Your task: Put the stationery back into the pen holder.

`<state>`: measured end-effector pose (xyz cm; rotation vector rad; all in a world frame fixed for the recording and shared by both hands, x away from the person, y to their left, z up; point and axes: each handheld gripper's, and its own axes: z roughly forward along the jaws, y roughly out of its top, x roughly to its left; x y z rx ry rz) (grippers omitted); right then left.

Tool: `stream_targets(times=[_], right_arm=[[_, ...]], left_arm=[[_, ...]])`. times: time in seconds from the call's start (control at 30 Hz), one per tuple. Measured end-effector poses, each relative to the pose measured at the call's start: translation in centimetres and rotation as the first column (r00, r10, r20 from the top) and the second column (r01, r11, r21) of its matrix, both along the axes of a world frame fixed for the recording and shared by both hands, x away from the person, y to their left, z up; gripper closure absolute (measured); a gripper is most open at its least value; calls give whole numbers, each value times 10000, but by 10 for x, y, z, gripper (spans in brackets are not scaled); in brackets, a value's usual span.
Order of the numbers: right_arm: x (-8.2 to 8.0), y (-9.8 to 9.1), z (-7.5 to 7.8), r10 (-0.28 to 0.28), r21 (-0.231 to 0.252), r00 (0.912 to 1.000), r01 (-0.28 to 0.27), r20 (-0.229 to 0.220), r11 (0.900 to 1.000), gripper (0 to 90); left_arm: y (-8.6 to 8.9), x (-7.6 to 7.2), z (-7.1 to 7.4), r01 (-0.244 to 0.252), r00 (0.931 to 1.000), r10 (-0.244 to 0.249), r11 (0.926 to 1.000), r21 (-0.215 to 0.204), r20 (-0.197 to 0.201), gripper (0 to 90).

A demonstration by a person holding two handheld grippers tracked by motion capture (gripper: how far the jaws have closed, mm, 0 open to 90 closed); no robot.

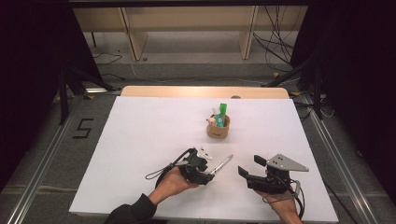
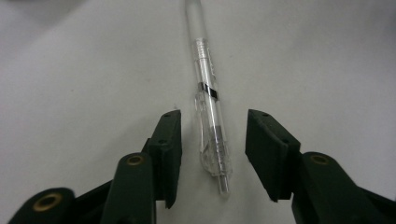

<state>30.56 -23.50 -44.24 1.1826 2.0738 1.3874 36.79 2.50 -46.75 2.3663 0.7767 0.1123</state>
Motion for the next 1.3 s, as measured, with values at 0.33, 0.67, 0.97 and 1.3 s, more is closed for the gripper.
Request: stream_targets(times=[0.33, 0.67, 0.97, 1.3], right_arm=[[-1, 2, -1, 72, -44, 10000, -72, -19, 10000, 251], [-1, 5, -2, 147, -116, 9999, -147, 5, 9998, 253], [0, 5, -4, 163, -189, 9999, -164, -38, 9997, 255], [0, 7, -6, 227, -286, 9997, -229, -71, 9993, 256]], left_arm=[[-8, 3, -7, -118, 9999, 119, 9996, 252, -9, 621], [-18, -3, -6, -37, 9989, -8, 9953, 967, 470, 723], [-15, -2, -7, -106, 9994, 81, 9972, 734, 343, 752], [-9, 2, -8, -111, 9999, 112, 9998, 169, -36, 760]])
